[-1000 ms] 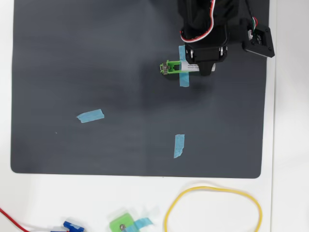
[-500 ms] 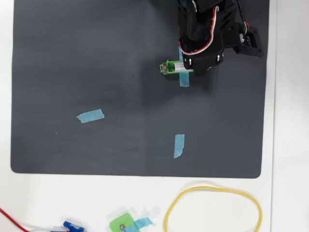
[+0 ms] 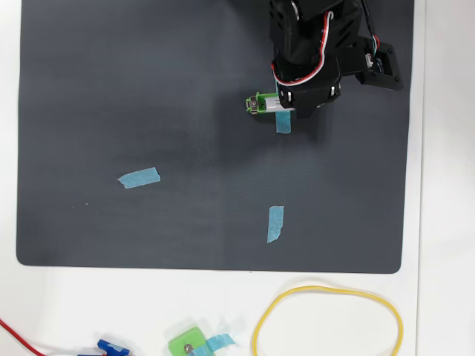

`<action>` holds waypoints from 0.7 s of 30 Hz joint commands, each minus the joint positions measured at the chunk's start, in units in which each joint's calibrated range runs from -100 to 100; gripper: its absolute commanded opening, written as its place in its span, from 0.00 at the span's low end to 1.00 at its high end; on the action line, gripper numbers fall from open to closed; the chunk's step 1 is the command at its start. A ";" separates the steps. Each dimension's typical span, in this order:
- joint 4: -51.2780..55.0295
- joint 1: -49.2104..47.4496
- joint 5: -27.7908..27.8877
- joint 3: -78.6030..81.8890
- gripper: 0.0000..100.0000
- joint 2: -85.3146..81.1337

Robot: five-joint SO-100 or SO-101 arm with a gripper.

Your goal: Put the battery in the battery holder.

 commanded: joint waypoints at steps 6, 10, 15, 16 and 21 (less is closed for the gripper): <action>-0.51 1.02 0.82 -2.64 0.00 0.79; -0.51 1.02 0.71 -2.73 0.00 0.79; -0.51 0.39 0.61 -2.73 0.00 0.87; -0.51 0.29 0.61 -2.73 0.00 0.87; -0.51 0.29 0.61 -2.73 0.00 0.87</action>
